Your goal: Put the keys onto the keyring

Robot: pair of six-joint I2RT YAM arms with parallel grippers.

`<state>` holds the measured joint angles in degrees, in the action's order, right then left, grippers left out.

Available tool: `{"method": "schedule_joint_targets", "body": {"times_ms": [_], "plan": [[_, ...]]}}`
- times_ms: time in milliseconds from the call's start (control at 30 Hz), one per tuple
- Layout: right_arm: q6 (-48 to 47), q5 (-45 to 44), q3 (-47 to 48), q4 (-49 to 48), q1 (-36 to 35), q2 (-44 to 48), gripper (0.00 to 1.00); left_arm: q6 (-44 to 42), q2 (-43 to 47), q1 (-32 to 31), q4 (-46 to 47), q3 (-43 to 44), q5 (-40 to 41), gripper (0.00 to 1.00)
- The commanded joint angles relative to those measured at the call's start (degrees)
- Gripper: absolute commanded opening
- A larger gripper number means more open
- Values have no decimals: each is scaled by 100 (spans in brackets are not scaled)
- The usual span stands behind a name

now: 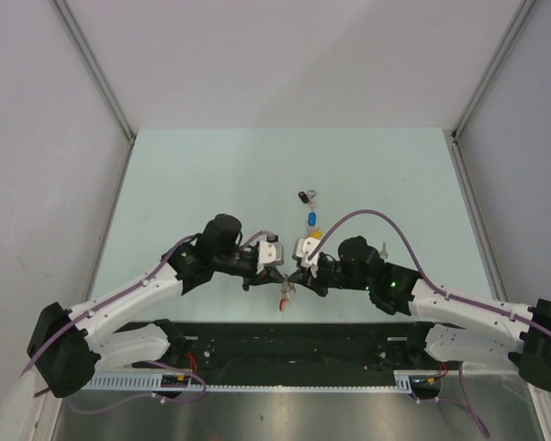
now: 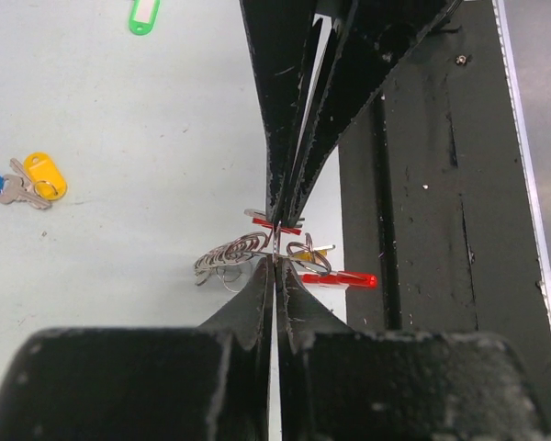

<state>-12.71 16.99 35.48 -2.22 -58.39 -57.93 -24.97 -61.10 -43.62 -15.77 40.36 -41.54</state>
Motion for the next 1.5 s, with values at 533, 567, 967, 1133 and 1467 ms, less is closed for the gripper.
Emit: {"method": "schedule_joint_targets", "body": {"times_ms": [533, 567, 967, 1133, 1467], "plan": [[-346, -565, 345, -103, -340, 124, 0, 801, 98, 169, 215, 192, 217, 0], [-346, -592, 328, -112, -348, 142, 0, 844, 90, 195, 232, 192, 208, 0], [-390, -864, 240, -174, -445, 168, 0, 828, 37, 345, 136, 236, 137, 1], [-364, -838, 240, -244, -454, 230, 0, 590, -42, 345, -84, 280, 181, 0], [-390, -460, 292, -358, -445, 19, 0, 581, -86, 319, -5, 271, -30, 0]]}}
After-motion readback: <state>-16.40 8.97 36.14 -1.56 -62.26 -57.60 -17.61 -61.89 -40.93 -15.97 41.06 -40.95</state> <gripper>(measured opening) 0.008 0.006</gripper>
